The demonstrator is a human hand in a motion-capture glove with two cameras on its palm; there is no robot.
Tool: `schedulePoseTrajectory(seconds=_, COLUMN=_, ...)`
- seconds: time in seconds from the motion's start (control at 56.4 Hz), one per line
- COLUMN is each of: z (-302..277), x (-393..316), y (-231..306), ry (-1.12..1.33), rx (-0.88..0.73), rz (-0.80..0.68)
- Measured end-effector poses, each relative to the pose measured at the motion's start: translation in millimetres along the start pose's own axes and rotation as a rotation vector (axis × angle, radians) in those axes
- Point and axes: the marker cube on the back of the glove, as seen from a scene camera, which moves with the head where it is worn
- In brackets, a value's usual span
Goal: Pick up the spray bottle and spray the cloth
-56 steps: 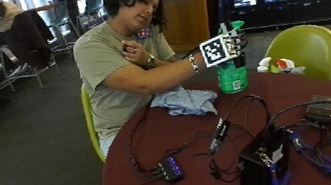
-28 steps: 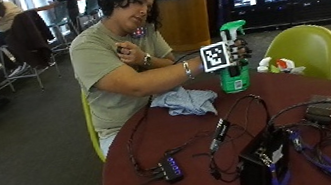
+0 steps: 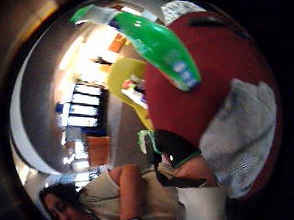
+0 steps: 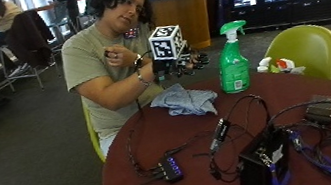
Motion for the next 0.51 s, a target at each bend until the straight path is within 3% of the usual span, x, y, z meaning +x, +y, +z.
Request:
schedulePoseTrajectory(seconds=0.302, z=-38.1, x=24.9, y=55.9, ry=0.106, rx=0.097, rz=0.109)
schedulePoseTrajectory(seconds=0.515, z=-45.1, x=34.4, y=62.2, ry=0.130, rx=0.093, rz=0.138)
